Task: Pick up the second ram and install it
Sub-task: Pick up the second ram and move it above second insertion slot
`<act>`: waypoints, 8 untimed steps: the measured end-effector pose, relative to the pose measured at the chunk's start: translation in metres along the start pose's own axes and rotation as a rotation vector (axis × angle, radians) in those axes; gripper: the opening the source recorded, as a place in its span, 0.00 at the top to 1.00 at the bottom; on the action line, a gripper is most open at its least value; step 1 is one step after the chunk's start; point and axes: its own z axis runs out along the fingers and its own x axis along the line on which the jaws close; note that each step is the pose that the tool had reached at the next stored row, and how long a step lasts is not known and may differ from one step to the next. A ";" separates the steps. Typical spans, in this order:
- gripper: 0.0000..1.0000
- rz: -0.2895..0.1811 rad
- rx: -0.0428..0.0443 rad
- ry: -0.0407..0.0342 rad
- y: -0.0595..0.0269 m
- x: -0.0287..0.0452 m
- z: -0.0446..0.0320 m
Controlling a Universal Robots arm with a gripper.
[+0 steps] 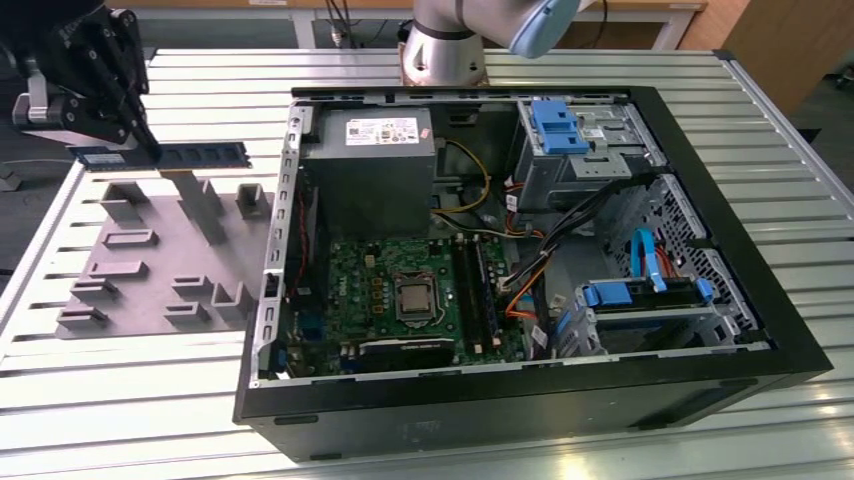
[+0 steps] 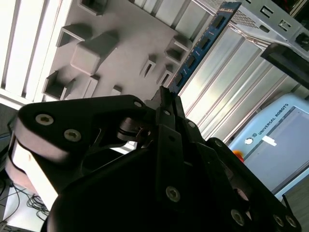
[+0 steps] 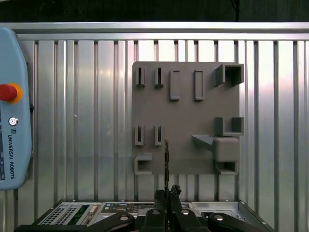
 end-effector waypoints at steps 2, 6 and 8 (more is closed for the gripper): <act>0.86 0.000 -0.0001 0.0001 -0.0028 0.0000 0.0000; 0.86 0.000 -0.0001 0.0000 -0.0082 -0.0001 0.0000; 0.86 0.000 -0.0001 0.0000 -0.0108 -0.0002 0.0000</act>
